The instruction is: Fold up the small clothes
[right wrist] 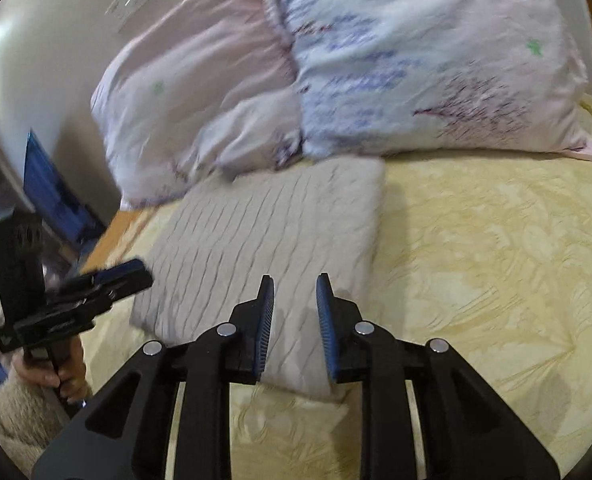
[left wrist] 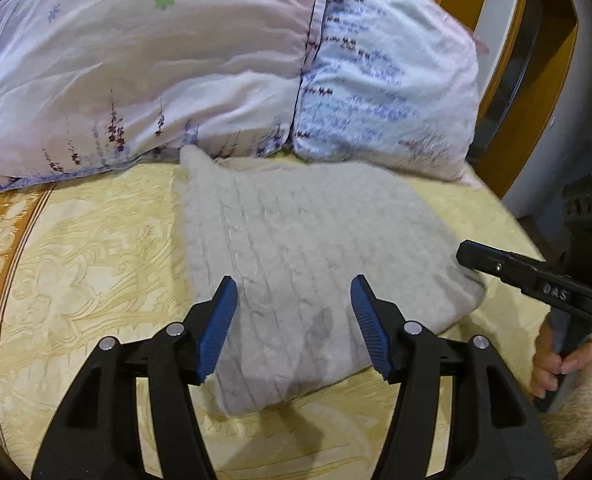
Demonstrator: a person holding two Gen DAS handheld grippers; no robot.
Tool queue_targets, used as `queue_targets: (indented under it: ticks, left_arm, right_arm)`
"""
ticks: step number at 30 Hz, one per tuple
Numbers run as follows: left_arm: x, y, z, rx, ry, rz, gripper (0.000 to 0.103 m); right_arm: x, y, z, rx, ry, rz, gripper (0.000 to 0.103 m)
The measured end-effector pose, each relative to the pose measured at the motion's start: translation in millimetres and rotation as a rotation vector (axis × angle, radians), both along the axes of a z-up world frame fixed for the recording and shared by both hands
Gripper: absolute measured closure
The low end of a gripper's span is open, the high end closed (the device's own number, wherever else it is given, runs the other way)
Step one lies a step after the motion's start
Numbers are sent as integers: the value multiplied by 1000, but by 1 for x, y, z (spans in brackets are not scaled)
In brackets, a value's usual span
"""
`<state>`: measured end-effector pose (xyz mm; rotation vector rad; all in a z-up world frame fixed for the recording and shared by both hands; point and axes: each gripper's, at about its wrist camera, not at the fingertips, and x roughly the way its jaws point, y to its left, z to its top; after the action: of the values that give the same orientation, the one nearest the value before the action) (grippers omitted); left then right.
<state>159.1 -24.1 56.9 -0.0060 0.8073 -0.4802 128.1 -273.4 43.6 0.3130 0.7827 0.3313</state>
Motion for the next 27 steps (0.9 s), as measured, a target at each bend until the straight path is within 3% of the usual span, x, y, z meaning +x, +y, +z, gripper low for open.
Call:
queue_targets:
  ticks: [3, 7, 9, 11, 18, 24, 27]
  left_arm:
    - [-4, -8, -2, 57, -27, 2, 40]
    - [-10, -7, 0, 51, -32, 3, 39]
    - [-17, -1, 3, 34, -33, 11, 37]
    - [-26, 5, 4, 51, -53, 36, 28]
    - [-49, 25, -9, 84, -29, 111, 11]
    - [-56, 28, -21, 167, -18, 177, 4]
    - [-57, 25, -27, 187, -9, 175, 3]
  right_arm:
    - [9, 10, -19, -66, 78, -12, 79]
    - [6, 10, -14, -59, 67, -42, 76]
    - [-2, 8, -8, -51, 39, -62, 46]
    - [-17, 5, -1, -63, -10, -98, 29]
    - [-42, 15, -4, -155, -47, -162, 6]
    - [-48, 35, -13, -280, -38, -199, 1]
    - [-47, 39, -20, -289, -10, -203, 1]
